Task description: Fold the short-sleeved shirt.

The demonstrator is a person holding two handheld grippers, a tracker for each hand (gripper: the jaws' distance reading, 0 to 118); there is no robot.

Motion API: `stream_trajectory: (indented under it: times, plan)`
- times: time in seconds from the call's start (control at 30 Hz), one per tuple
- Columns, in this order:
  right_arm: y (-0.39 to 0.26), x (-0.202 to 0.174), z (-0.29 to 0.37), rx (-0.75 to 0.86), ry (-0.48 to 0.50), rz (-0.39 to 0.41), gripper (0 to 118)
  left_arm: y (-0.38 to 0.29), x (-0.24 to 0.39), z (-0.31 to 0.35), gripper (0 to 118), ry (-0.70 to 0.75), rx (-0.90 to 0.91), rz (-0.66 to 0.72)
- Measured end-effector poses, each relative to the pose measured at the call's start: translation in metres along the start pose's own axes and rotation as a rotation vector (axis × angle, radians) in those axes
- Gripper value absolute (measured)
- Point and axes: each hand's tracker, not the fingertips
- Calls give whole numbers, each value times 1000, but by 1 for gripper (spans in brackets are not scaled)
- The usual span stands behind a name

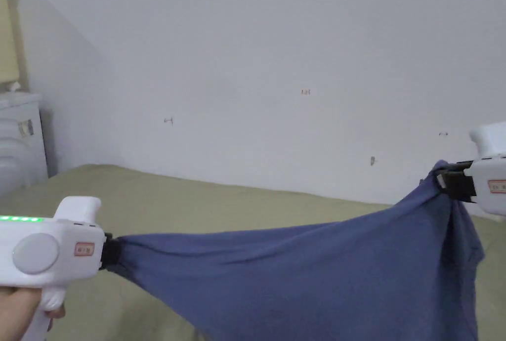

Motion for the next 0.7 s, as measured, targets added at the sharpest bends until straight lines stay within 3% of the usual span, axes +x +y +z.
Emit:
stream_trajectory:
  times: [0.13,0.3,0.7]
  plan:
    - [38,30,52,99,-100,-7,0,80,29,28,4,0,107,-15]
    - [74,59,79,168,-176,-96,0,165,61,56,4,39,188,-50]
    - [97,84,11,205,-208,-208,0,227,87,44,4,145,228,-28]
